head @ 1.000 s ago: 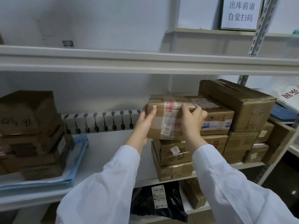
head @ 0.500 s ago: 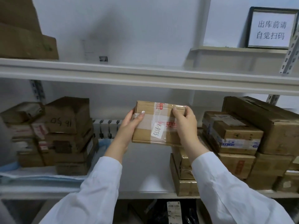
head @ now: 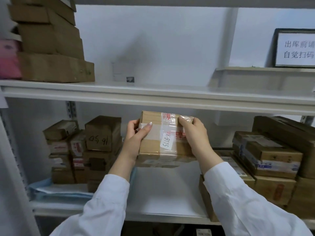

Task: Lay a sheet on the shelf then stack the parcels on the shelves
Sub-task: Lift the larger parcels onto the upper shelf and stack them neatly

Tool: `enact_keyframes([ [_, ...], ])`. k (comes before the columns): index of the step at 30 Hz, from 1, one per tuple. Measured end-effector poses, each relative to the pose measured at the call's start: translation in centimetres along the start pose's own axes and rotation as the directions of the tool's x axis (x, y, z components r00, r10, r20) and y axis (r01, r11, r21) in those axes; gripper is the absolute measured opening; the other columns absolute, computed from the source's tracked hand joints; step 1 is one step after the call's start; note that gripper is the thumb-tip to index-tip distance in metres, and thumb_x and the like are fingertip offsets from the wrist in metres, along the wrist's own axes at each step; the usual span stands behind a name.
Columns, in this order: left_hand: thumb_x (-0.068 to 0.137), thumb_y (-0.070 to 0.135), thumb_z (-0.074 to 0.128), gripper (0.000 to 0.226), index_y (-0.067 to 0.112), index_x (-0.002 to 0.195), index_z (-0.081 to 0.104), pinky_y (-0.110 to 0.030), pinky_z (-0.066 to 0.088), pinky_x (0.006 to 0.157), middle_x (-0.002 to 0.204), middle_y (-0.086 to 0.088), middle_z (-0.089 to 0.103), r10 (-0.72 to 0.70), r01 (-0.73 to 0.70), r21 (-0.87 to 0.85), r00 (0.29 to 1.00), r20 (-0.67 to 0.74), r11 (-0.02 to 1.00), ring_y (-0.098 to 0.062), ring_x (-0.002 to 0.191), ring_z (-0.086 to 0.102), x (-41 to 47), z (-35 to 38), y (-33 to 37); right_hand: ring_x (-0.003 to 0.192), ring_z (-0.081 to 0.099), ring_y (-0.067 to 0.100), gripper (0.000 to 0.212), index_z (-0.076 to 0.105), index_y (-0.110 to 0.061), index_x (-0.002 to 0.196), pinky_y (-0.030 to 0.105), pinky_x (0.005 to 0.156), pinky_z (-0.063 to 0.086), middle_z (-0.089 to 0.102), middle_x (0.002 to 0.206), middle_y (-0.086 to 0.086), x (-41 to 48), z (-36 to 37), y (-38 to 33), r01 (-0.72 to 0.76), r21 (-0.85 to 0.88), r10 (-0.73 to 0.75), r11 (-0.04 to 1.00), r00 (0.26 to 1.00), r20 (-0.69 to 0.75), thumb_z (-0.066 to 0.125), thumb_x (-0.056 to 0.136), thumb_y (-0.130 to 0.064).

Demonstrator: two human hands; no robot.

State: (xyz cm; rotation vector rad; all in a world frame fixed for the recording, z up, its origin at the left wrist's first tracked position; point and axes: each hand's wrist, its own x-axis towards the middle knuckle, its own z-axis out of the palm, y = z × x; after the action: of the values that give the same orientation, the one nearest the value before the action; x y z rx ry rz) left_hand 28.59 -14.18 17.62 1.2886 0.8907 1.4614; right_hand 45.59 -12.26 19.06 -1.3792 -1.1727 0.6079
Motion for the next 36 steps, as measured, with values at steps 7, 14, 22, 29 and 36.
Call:
enact_keyframes([
  [7,0.089,0.029,0.059,0.041,0.017,0.119,0.035,-0.032,0.055,0.069,0.112,-0.008,0.053,0.008,-0.008,-0.012,1.000,-0.002,1.000,-0.021,0.093,0.060,-1.5,-1.3,4.4,0.087,0.060,0.018,0.035,0.057,-0.018,0.108,0.034,0.079,0.048,0.063,0.100,-0.001,-1.1,0.7,-3.5,0.009,0.034,-0.011,0.999,0.998,0.064,0.054,0.086,-0.045],
  [14,0.064,0.069,0.057,0.081,0.033,0.130,0.026,-0.050,0.034,0.107,0.136,0.000,0.036,0.252,-0.195,0.473,0.966,-0.059,0.859,-0.026,0.127,0.037,-4.9,1.5,9.3,0.094,0.065,0.028,0.058,0.068,-0.021,0.086,0.045,0.093,0.049,0.071,0.097,0.004,-1.9,-0.1,-6.2,-0.010,0.094,0.006,0.995,0.999,0.047,0.046,0.066,-0.071],
  [22,0.087,0.058,0.045,0.083,0.016,0.147,0.007,-0.047,-0.011,0.117,0.158,-0.001,-0.008,0.491,-0.288,0.814,0.871,0.004,0.505,-0.018,0.145,-0.015,-8.3,5.6,11.6,0.072,0.069,0.022,0.039,0.069,-0.014,0.087,0.030,0.063,0.055,0.073,0.072,0.004,-1.6,-1.0,-7.4,-0.007,0.520,-0.113,0.854,0.973,0.199,0.044,0.095,-0.043],
  [29,0.087,0.057,0.045,0.085,0.014,0.147,0.002,-0.050,-0.013,0.115,0.157,-0.003,-0.013,0.527,-0.313,0.881,0.845,0.088,0.355,-0.020,0.144,-0.019,-8.0,6.8,13.2,0.056,0.069,0.014,0.045,0.063,-0.011,0.090,0.020,0.049,0.052,0.071,0.064,0.003,-2.2,-2.3,-9.4,-0.035,0.713,-0.203,0.700,0.948,0.245,0.030,0.101,-0.038],
  [36,0.084,0.051,0.051,0.068,0.014,0.138,0.033,-0.049,-0.007,0.114,0.155,-0.009,0.018,0.782,-0.506,0.840,0.597,0.178,0.196,-0.026,0.146,0.006,-7.3,7.8,13.6,0.065,0.065,0.006,0.047,0.062,-0.003,0.094,0.017,0.062,0.052,0.068,0.068,-0.005,-2.1,-1.7,-10.7,0.227,0.785,-0.339,0.576,0.941,-0.023,0.031,0.100,-0.037],
])
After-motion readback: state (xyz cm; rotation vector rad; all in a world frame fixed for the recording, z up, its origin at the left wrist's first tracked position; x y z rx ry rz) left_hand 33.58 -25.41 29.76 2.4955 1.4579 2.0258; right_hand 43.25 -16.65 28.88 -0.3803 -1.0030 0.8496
